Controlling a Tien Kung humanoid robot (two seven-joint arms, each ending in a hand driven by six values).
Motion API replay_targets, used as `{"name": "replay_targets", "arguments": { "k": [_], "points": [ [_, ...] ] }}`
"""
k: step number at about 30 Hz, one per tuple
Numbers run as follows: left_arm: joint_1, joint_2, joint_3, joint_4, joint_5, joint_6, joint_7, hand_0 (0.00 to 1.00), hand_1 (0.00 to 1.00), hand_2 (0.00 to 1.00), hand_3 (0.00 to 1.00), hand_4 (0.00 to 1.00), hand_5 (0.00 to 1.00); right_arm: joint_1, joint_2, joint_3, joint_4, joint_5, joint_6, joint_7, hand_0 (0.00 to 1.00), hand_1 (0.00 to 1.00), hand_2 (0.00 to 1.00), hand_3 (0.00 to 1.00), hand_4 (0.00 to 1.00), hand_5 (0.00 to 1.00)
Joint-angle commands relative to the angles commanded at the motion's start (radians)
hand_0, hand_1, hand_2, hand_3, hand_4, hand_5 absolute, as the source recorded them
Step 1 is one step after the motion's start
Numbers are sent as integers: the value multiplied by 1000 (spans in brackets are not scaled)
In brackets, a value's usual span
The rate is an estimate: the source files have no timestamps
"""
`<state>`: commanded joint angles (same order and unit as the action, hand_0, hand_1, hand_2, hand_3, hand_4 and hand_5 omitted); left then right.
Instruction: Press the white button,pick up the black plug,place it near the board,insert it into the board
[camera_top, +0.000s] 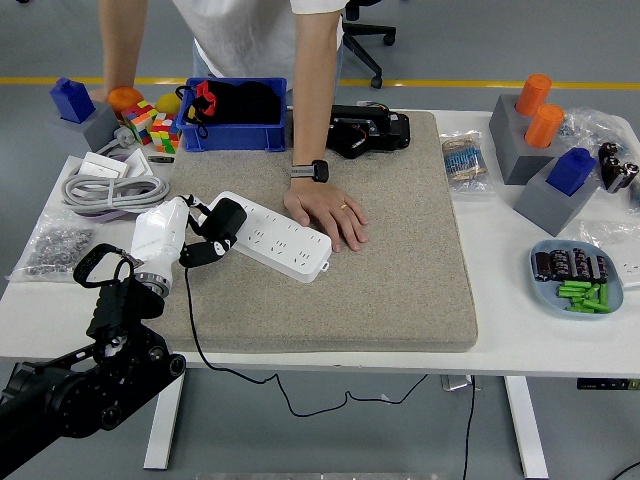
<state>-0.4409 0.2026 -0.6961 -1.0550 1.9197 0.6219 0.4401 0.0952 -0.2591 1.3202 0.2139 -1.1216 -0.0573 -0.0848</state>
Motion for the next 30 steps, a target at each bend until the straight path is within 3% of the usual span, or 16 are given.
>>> {"name": "replay_targets", "arguments": {
  "k": [4,5,10,11,16,17,22,23,28,29,30],
  "points": [
    [1,0,-2,-1,1,-7,1,235,294,340,552,802,2,0,0,0,0,0,0,0,615,586,578,579,640,370],
    [1,-1,-1,-1,1,-8,1,277,397,386,563,998,203,0,0,0,0,0,0,0,615,586,578,579,640,369],
    [0,-1,-1,-4,-7,-18,11,277,397,386,563,998,203,0,0,2,0,0,0,0,615,586,578,579,640,369],
    [0,-1,-1,-5,-7,-20,14,464,557,491,633,998,238,1,0,2,0,1,1,0,615,586,578,579,640,368],
    [1,-1,0,-8,3,-27,31,464,557,491,633,998,238,0,0,2,0,1,1,0,615,586,578,579,640,368],
    [1,-1,0,-8,3,-27,31,764,794,668,746,998,256,0,0,2,0,1,1,0,615,586,578,579,640,367],
    [3,-2,-1,-10,5,-22,31,764,794,668,746,998,256,-1,1,2,0,0,2,0,615,586,578,579,640,367],
    [3,-2,-1,-10,4,-21,29,900,946,905,903,998,350,-2,1,2,0,0,2,0,616,585,578,579,640,368],
    [5,-2,-5,-10,-6,-24,18,900,946,905,903,998,350,-2,0,1,0,1,2,0,616,585,578,579,640,368],
    [4,-2,-5,-10,-13,-25,14,956,998,998,998,998,543,-2,1,2,0,0,2,0,616,584,578,579,640,367],
    [4,-2,-6,-10,-19,-27,9,956,998,998,998,998,543,-2,1,3,0,0,2,0,616,584,578,579,640,367]
  ]
}}
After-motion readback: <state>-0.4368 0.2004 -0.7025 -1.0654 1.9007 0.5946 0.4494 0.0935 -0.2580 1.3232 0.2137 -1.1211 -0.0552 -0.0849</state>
